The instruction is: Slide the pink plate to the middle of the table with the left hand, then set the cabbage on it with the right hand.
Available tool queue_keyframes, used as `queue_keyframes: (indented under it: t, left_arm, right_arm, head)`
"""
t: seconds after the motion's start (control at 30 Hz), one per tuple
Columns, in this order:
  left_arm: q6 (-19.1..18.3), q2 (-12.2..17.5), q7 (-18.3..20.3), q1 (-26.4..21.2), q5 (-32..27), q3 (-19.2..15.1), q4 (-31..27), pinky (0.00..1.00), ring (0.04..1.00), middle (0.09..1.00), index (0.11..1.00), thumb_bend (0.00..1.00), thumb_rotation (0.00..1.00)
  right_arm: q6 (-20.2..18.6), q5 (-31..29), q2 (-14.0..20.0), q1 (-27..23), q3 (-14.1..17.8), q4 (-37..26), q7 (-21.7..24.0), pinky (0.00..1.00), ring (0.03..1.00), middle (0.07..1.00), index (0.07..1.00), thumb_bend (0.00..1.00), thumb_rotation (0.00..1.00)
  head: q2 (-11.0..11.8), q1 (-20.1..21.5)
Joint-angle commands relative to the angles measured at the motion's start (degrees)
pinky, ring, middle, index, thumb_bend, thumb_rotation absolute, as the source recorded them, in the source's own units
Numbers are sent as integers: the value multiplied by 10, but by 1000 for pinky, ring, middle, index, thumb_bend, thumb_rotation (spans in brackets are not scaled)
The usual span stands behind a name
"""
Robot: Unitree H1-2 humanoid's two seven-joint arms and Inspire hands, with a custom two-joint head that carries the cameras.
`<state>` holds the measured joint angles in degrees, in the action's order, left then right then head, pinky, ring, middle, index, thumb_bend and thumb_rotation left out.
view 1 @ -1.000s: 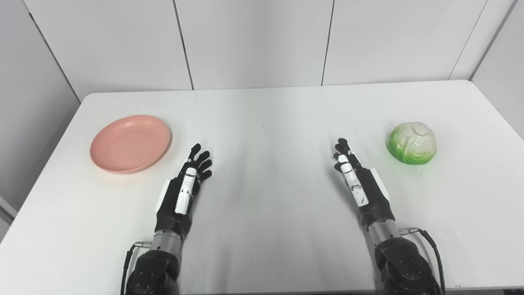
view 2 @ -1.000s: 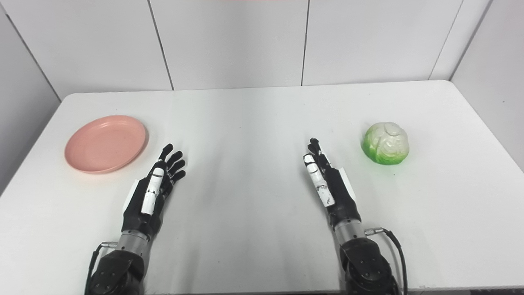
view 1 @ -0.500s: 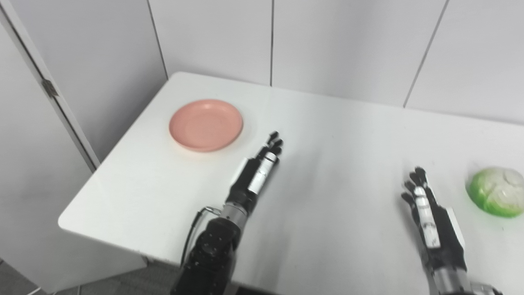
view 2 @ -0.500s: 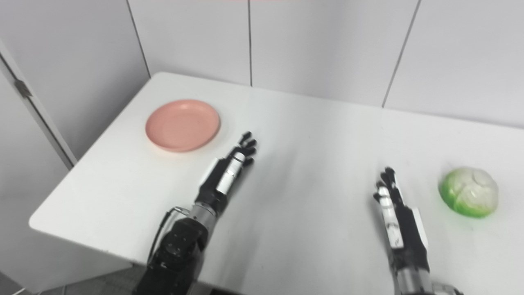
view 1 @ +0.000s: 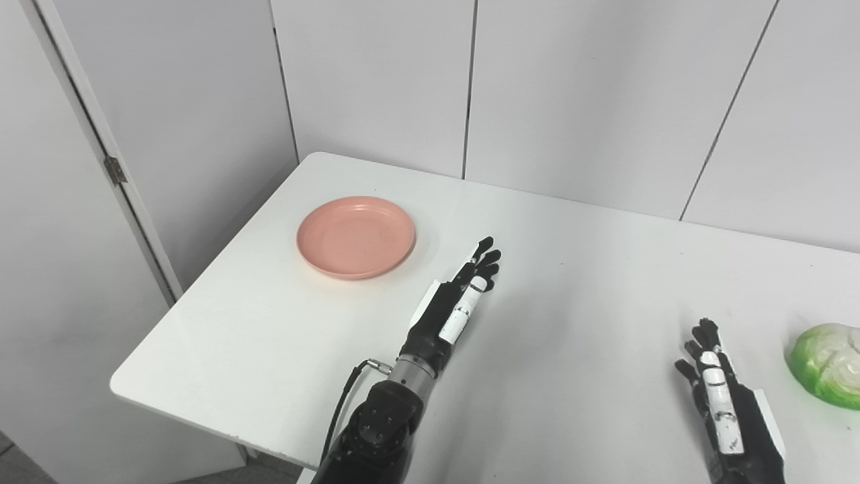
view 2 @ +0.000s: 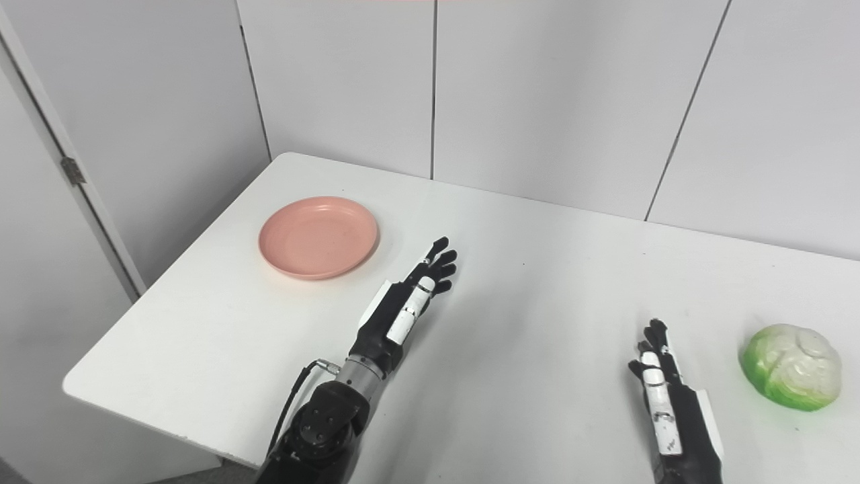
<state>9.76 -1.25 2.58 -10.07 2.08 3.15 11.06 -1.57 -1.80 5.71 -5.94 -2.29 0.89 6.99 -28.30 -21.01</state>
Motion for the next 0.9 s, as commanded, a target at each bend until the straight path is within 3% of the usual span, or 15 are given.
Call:
queue_keyframes:
  t: [0.0, 0.37, 0.73, 0.87]
  left_arm:
    - [6, -5, -5, 39, 0, 2, 56, 934, 949, 956, 963, 341, 1000]
    - [-17, -5, 0, 42, -14, -5, 25, 958, 963, 971, 974, 331, 1000]
    - [-93, 8, 12, 41, -18, -1, -133, 953, 951, 962, 967, 368, 1000]
    - [-107, 16, 18, 23, -32, -11, -172, 927, 934, 952, 958, 457, 987]
  right_arm:
    - [-8, 2, 2, 4, 6, -8, -5, 1000, 1000, 1000, 1000, 113, 1000]
    - [-13, 7, -2, 3, 3, -16, -7, 1000, 1000, 1000, 1000, 103, 1000]
    - [-19, 13, -10, 1, -2, -19, -8, 1000, 998, 1000, 1000, 108, 1000]
    - [-17, 12, -12, 0, -3, -17, -9, 1000, 998, 1000, 1000, 108, 1000]
  head:
    - [-1, -1]
    - [-6, -1]
    - [-9, -3]
    - [-9, -3]
